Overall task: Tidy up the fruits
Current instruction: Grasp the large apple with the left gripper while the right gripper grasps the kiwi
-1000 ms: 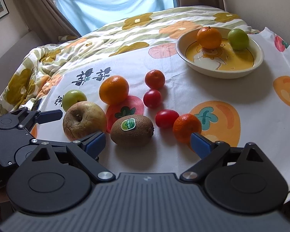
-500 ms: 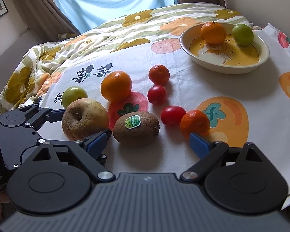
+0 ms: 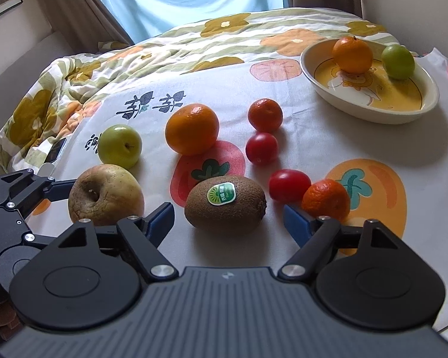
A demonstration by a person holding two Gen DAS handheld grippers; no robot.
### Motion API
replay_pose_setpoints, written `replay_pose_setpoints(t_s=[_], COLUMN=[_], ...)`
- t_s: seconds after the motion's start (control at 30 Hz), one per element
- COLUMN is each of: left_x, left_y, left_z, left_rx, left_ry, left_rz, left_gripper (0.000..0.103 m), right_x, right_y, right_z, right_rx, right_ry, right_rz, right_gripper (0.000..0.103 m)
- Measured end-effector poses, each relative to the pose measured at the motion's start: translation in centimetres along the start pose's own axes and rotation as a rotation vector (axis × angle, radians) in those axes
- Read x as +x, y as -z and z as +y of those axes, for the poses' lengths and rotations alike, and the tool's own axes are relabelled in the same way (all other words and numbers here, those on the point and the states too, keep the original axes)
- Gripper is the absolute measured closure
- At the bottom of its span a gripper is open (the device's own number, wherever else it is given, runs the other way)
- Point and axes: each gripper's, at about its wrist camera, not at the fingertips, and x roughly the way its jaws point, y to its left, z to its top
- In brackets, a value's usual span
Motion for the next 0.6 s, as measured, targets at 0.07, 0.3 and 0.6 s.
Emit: replay_pose_setpoints(t_s=[0.07,0.3,0.6], left_x=[-0.1,-0.4,-0.6], left_y=[0.2,0.6,0.8], left_z=[0.2,0.7,0.9], left_rx=[-0.008,-0.03,-0.072], left_ry=[-0.004,-0.014,-0.016], left_rz=[0.003,0.012,0.015], left_gripper=[0.026,0.026,0.026], right_x=[0.3,1.2,2.2], right_y=[-0.1,-0.3,-0.2], right_z=[0.3,1.3,1.8], right_rx=[-0.006,-0.046,-0.087], right_ry=[0.003,0.023,0.061], right_rz=[-0.006,-0.026,-0.005], right_gripper=[0.011,0.014,0.022])
